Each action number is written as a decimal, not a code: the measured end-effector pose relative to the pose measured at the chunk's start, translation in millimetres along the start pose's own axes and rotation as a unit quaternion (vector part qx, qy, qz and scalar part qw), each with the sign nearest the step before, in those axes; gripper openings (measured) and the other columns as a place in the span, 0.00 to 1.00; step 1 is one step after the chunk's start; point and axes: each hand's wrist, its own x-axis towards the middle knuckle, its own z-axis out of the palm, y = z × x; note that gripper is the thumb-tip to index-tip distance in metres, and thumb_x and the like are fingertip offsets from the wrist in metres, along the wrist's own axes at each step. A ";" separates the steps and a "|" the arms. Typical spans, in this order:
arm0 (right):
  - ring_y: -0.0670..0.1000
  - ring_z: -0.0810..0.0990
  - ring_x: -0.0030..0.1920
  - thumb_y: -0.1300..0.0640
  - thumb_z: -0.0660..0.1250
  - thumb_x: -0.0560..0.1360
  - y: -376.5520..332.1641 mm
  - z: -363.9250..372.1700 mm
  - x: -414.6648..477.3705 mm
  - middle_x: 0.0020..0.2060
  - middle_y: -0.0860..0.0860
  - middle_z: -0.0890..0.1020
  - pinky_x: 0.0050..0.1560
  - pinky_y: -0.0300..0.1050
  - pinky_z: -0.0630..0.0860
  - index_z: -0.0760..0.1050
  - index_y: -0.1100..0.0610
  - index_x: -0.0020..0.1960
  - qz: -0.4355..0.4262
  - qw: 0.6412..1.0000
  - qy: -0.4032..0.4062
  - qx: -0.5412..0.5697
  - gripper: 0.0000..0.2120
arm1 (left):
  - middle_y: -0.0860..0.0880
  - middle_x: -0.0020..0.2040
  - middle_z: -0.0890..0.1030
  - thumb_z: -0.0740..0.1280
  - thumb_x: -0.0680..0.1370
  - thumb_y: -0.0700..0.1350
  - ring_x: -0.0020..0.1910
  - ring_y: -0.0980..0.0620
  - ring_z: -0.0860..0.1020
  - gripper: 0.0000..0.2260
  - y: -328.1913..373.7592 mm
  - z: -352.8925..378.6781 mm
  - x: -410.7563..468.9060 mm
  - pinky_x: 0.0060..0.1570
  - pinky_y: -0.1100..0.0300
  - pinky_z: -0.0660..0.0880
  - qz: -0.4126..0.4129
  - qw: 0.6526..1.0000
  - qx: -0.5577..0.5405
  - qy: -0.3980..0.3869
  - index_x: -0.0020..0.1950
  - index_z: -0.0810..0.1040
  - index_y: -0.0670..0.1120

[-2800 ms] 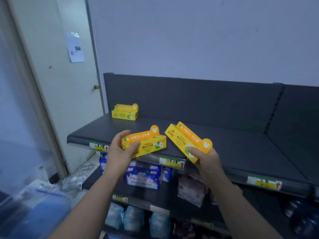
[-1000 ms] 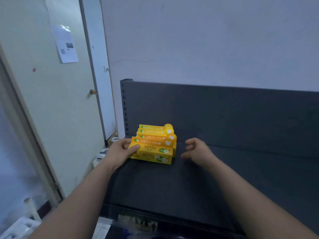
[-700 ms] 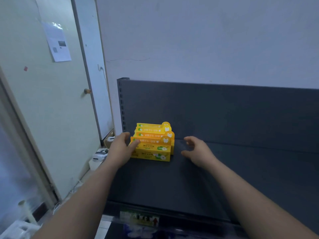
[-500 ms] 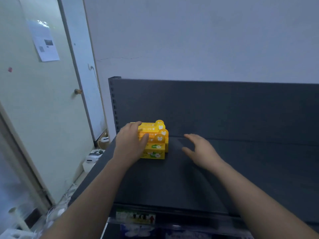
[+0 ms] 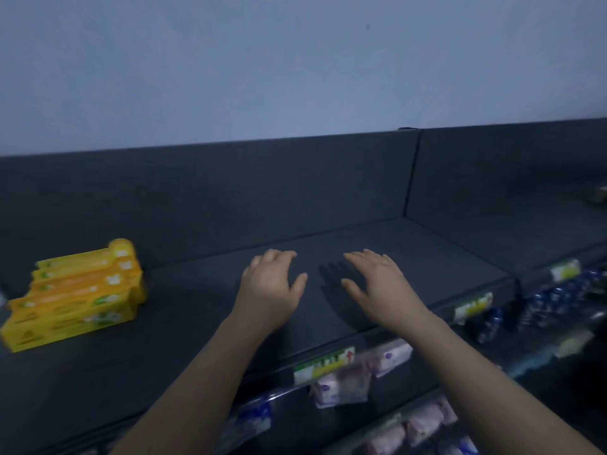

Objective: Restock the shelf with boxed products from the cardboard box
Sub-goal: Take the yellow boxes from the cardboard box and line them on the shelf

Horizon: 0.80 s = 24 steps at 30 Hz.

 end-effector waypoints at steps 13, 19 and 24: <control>0.50 0.63 0.73 0.47 0.62 0.79 271.5 -114.8 -185.2 0.71 0.48 0.69 0.75 0.50 0.53 0.63 0.52 0.74 0.214 0.974 0.045 -0.062 0.26 | 0.49 0.66 0.73 0.61 0.80 0.53 0.64 0.48 0.69 0.20 308.2 183.3 10.2 0.64 0.54 0.67 0.184 0.966 -0.126 -0.127 0.70 0.69 0.48; 0.51 0.65 0.72 0.48 0.62 0.78 359.5 -143.7 -285.3 0.69 0.47 0.72 0.73 0.52 0.57 0.66 0.51 0.73 0.327 0.940 0.037 -0.086 0.24 | 0.49 0.64 0.73 0.61 0.79 0.52 0.62 0.47 0.70 0.19 419.4 265.1 -11.0 0.62 0.54 0.68 0.243 0.932 -0.150 -0.224 0.69 0.70 0.48; 0.54 0.65 0.72 0.47 0.60 0.76 415.1 -152.3 -348.3 0.69 0.48 0.72 0.72 0.53 0.59 0.68 0.52 0.72 0.430 0.899 0.042 -0.076 0.25 | 0.46 0.60 0.76 0.64 0.78 0.51 0.61 0.46 0.73 0.18 491.6 326.7 -24.1 0.61 0.53 0.70 0.283 0.900 -0.165 -0.288 0.66 0.73 0.47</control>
